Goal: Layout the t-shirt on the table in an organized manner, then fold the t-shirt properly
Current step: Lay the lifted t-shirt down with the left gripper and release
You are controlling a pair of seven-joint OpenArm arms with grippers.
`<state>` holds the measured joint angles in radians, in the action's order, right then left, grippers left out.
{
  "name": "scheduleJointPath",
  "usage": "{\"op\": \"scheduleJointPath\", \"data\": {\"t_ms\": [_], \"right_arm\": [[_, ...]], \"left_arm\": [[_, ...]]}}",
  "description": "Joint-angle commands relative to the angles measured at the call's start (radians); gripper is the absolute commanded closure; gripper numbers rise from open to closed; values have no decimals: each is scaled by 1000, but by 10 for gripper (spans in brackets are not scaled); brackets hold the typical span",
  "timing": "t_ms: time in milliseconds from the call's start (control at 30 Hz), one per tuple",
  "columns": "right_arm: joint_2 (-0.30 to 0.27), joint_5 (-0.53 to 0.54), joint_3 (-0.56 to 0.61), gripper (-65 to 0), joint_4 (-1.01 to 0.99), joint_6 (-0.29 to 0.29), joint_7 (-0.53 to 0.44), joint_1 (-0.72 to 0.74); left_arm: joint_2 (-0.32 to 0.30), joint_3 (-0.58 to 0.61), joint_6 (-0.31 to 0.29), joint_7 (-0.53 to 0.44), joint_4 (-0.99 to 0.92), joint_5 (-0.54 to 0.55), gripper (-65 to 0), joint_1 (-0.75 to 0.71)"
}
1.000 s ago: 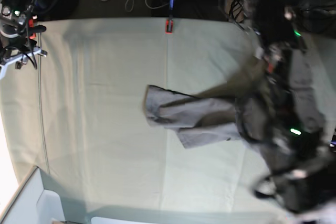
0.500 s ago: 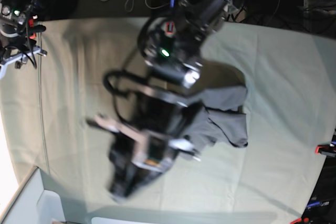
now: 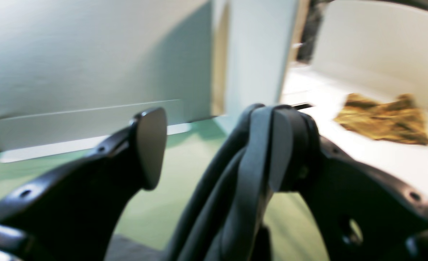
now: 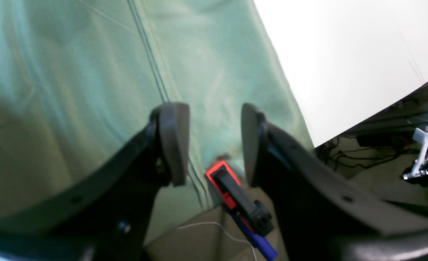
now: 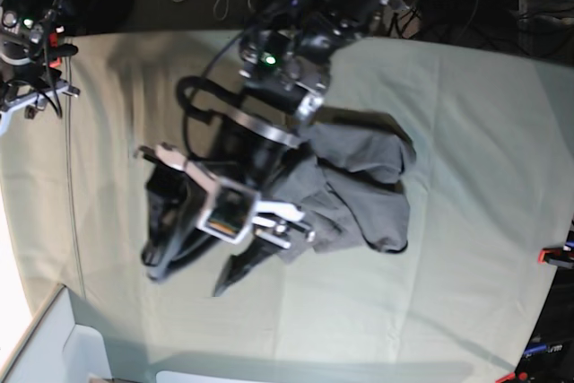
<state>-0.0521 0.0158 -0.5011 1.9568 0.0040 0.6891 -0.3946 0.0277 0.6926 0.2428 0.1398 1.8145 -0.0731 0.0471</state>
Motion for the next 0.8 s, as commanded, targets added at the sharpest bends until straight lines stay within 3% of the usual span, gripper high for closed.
{"op": "scheduleJointPath", "data": {"t_ms": [0,200,367,533,633,767], "right_arm": [[-7,-3,-3,-244,19,4,-21,12],[-4,-3,-3,-244,13,4,-19,21],[-5,-3,-3,-244,14,4,-19,21],[-5,-3,-3,-244,14,4,-19,21],[-5,-3,-5,-244,14,4,-19,21],[-5,-3,-5,-244,14,4,-19,21]], "left_arm": [[8,3,-4,-33,26,-4,-412,-3],[2,103,-6,-29,17,-8,-413,-34],[2,167,-3,-12,-100,-15,-413,-28],[8,169,-4,209,-170,-4,-413,-2],[8,171,-6,288,-172,12,-413,1],[5,163,-7,361,-169,174,-413,3]]}}
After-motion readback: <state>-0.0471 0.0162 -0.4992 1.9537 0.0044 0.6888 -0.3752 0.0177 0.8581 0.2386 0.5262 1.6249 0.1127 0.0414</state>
